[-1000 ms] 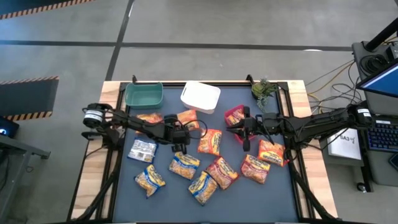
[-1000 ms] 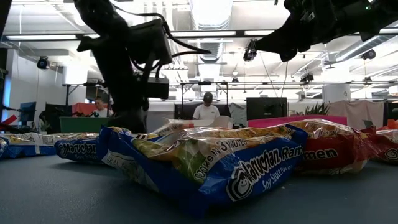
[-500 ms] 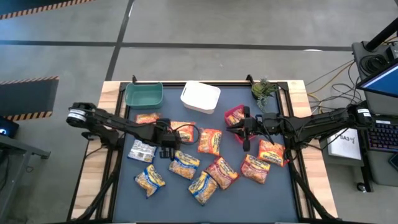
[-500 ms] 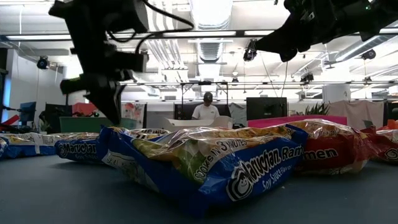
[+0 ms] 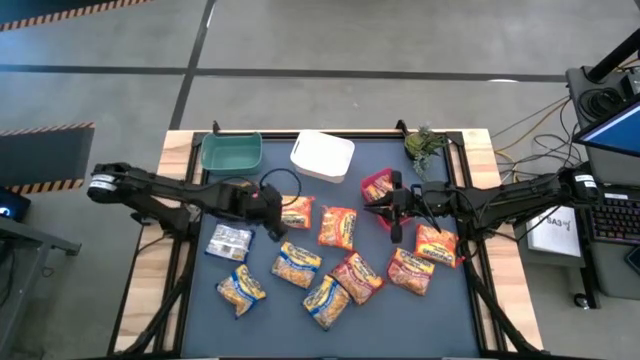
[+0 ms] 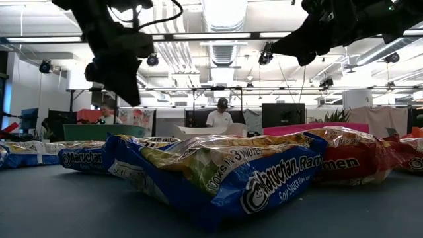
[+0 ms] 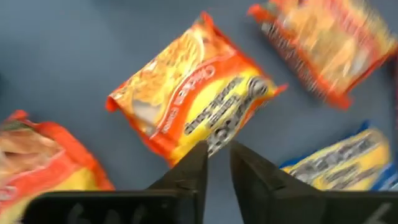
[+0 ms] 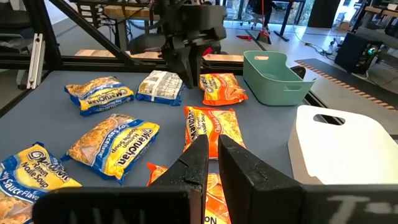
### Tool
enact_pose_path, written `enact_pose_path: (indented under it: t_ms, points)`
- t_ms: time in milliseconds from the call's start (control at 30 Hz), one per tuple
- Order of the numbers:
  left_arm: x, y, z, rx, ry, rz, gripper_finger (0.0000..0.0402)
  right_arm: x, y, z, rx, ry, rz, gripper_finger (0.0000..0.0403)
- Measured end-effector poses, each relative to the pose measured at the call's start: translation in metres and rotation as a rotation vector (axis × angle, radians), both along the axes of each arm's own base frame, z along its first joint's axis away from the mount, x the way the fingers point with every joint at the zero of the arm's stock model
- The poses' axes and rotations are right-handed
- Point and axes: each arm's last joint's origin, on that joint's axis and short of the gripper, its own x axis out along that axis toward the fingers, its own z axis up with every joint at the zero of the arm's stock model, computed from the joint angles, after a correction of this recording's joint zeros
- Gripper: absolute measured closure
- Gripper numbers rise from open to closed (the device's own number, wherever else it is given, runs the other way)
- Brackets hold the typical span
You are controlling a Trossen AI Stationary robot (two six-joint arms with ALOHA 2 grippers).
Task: Sort Maruchan noodles
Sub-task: Put the orange noodle pack into the green bin
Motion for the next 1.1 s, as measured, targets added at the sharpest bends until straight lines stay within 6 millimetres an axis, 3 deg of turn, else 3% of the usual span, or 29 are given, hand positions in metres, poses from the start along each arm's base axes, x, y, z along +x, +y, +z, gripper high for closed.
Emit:
enact_pose_path:
  t_ms: [233,400,633,767,933,1100]
  points:
    - [0.003,0.012,-0.015,-0.063,0.029,0.198,0.025,0.0,0.0,0.0,-0.011,0.0,0.001,0.0376]
    - [0.004,0.018,-0.032,-0.068,0.089,0.254,0.0209,0.0,0.0,0.0,-0.011,0.0,0.002,0.0376]
    - [-0.003,0.026,-0.044,-0.073,0.112,0.238,0.02,0.0,-0.001,0.0,0.035,-0.002,-0.017,0.0376]
    - [-0.005,0.025,-0.045,-0.096,-0.018,0.179,0.02,0.008,-0.001,0.001,0.071,0.01,-0.026,0.0376]
    - [-0.02,0.025,-0.052,-0.1,-0.061,0.195,0.02,0.032,0.0,-0.003,0.112,0.065,-0.038,0.0376]
    - [-0.036,0.024,-0.058,-0.109,-0.118,0.207,0.02,0.069,0.0,-0.007,0.169,0.123,-0.058,0.0376]
